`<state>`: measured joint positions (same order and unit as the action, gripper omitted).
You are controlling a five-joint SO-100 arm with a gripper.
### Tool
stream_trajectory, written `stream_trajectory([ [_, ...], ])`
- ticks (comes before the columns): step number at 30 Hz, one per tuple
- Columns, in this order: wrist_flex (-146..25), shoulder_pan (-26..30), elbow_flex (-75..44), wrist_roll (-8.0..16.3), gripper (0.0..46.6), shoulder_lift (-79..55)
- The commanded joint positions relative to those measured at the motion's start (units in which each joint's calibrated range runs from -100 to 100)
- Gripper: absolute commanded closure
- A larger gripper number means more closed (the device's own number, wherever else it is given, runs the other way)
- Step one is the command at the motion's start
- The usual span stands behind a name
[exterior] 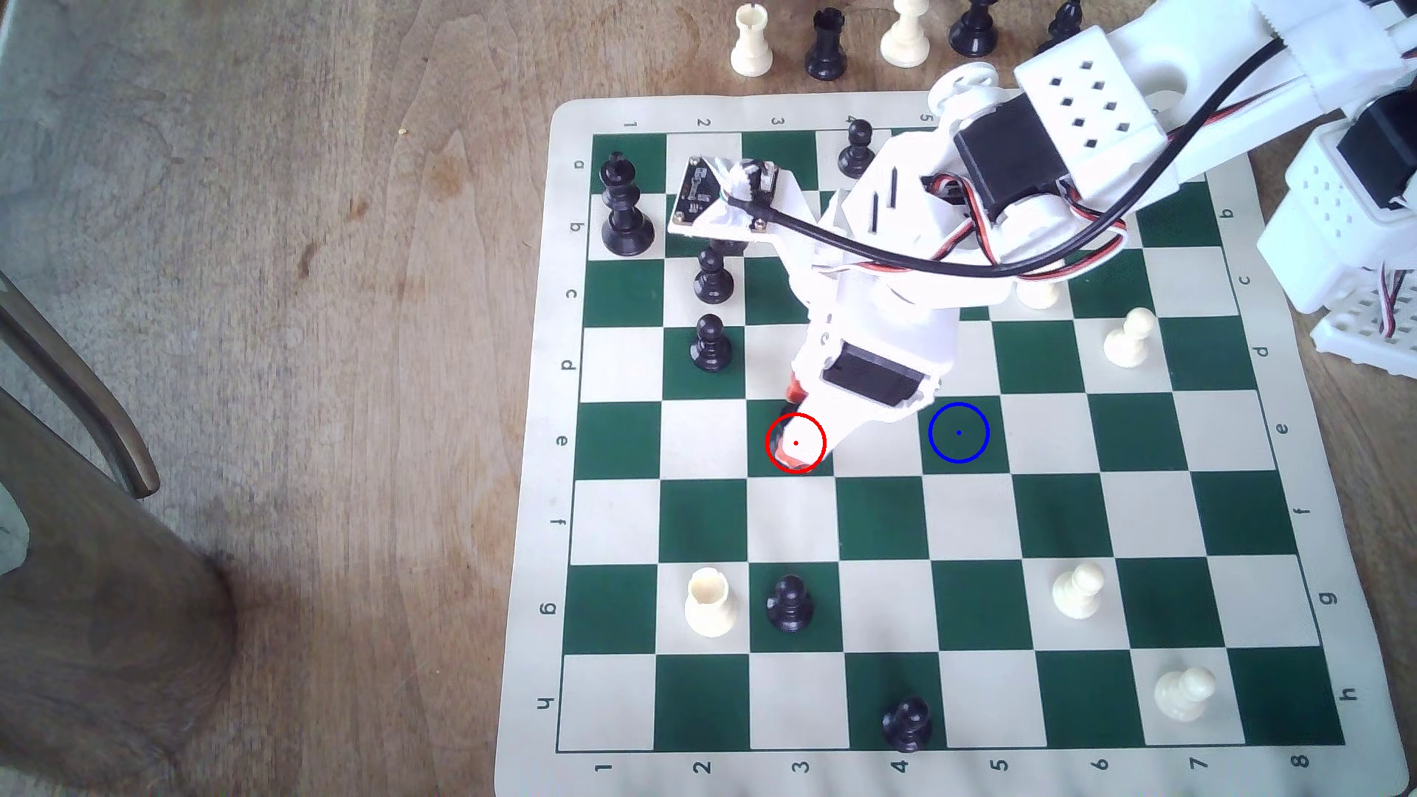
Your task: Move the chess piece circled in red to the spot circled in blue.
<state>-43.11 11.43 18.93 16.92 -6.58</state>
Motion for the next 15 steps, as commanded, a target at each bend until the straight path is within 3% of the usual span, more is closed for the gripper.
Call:
stream_trajectory([
  [1, 0.8, 0.1, -0.7, 0.1, 34.2, 1.2],
  [11, 1.3, 0.3, -0.7, 0.2, 36.2, 1.3],
  [15, 1.3, 0.5, -0.7, 0.3, 40.0, 1.3],
])
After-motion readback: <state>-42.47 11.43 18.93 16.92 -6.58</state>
